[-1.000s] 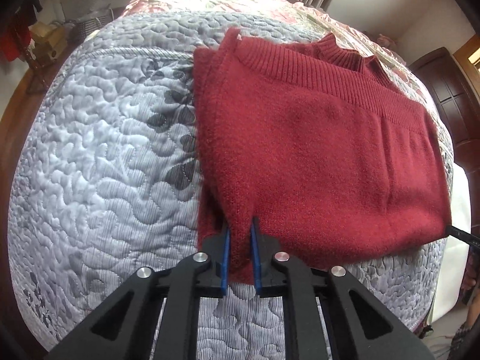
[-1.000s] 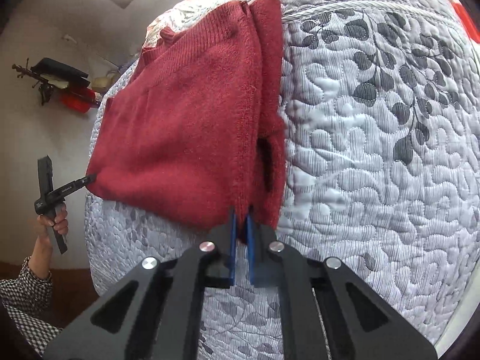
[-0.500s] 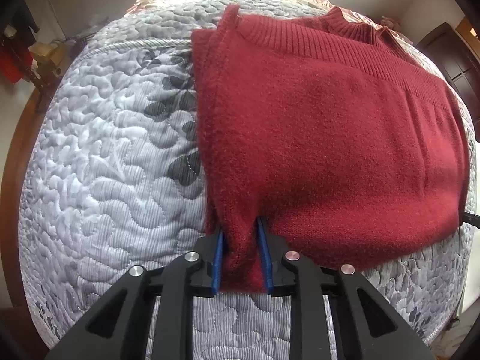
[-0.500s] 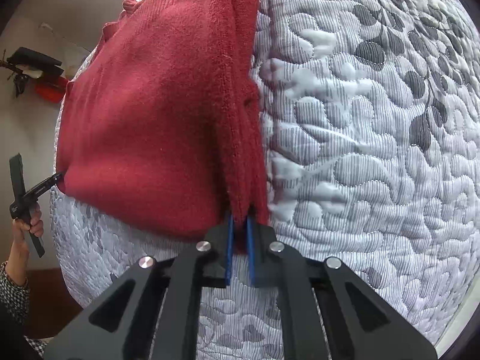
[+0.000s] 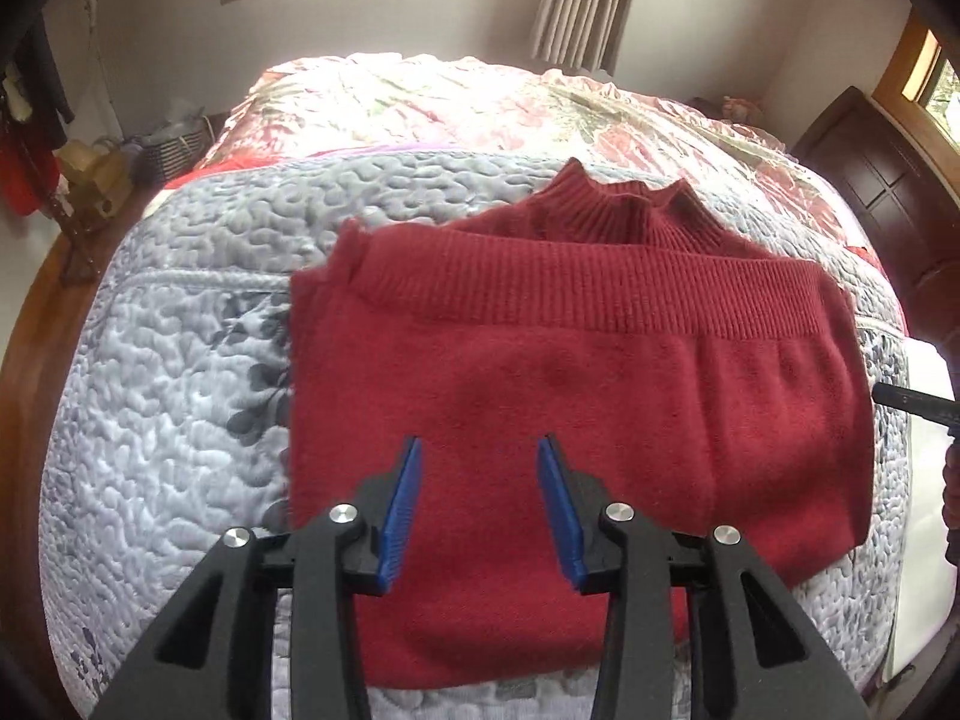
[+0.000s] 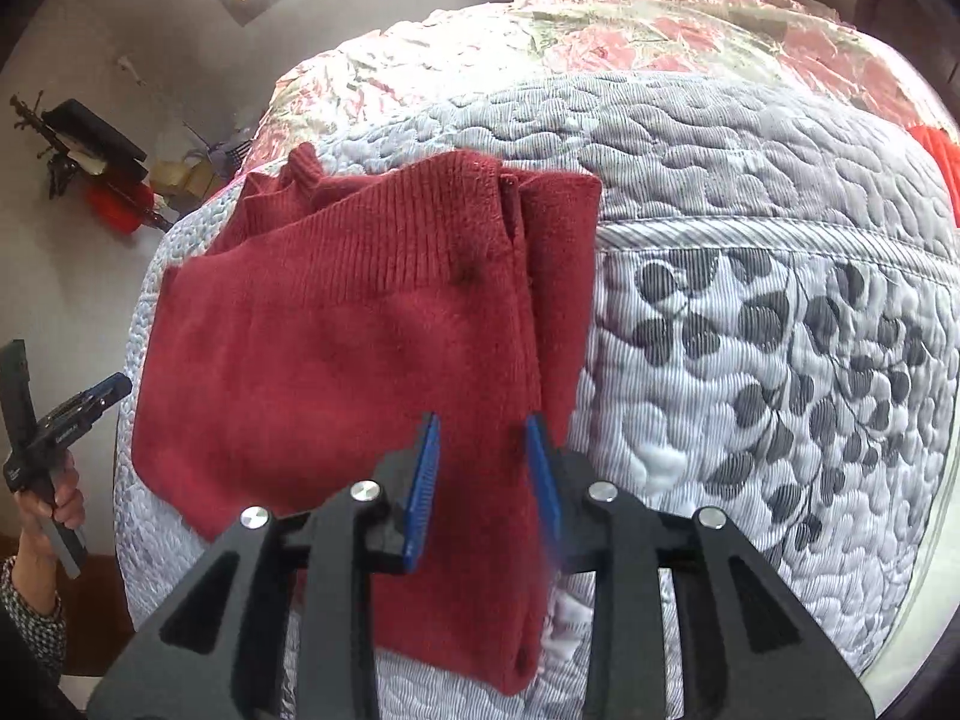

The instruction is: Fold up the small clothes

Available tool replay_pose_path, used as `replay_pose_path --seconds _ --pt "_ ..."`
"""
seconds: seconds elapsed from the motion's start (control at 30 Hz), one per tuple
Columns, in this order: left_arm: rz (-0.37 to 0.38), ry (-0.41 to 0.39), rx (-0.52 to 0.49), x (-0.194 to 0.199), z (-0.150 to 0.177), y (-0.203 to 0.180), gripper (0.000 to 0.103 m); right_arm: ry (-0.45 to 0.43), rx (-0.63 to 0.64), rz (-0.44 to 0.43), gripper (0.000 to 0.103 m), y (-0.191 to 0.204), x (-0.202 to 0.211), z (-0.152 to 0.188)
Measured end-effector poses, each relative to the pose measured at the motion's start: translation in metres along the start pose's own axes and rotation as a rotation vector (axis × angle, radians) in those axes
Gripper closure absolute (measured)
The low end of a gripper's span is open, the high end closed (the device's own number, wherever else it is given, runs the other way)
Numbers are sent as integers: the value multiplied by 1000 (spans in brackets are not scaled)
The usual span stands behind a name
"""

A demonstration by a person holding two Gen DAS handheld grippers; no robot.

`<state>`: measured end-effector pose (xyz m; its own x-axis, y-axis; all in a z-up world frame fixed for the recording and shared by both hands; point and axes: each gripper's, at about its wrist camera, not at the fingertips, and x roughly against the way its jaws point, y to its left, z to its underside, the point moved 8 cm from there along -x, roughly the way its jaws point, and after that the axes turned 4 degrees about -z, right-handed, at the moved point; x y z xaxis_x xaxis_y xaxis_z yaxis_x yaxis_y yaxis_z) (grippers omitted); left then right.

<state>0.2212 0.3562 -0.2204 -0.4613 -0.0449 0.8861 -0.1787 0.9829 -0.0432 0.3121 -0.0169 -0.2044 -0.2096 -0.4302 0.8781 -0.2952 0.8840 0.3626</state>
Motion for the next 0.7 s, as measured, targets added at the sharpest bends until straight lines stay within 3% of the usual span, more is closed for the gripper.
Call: replay_pose_path --seconds 0.2,0.33,0.57,0.7 --pt "-2 53 2 -32 4 -20 63 26 -29 9 77 -14 -12 -6" --pt "-24 95 35 -49 8 -15 63 37 7 4 94 -6 -16 -5" --pt "-20 139 78 -66 18 -6 60 35 17 61 97 -8 -16 -6" --pt "-23 140 62 -69 21 -7 59 65 -36 46 97 -20 -31 0"
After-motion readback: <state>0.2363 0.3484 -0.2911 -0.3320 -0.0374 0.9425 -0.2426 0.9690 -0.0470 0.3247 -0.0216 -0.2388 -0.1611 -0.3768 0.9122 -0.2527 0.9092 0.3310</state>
